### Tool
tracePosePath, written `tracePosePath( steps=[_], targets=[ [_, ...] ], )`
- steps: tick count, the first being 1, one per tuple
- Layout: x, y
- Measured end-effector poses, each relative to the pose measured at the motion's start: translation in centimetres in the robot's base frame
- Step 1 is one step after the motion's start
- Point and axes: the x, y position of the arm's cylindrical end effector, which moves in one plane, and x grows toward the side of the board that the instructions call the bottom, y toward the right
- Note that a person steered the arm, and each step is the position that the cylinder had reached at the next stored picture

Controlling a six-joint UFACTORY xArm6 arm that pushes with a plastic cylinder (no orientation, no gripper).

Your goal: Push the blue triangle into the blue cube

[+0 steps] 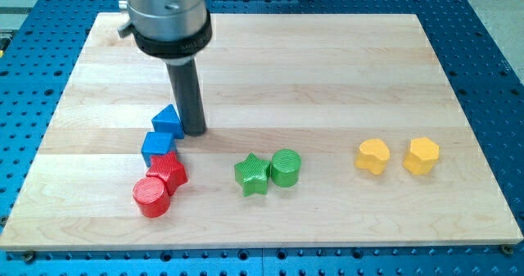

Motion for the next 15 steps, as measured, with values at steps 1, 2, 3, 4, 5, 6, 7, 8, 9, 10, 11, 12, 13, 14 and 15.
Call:
tracePosePath(
  steps=[1,2,3,4,5,6,7,8,9,10,11,12,13,14,15],
  targets=[
    [1.8,-0.5],
    [2.5,-0.6],
    [2.5,-1.2],
    [1.5,-1.3],
    [-1.2,-1.8],
    [-2.8,-6.1],
    [-1.2,-13.7],
    [3.7,-13.9],
    [4.5,-11.3],
    [3.9,-7.7],
    [2.7,-5.9],
    [2.1,-6.2],
    [1.4,-10.9],
    [1.2,-13.3],
    [-3.5,-15.5]
  ],
)
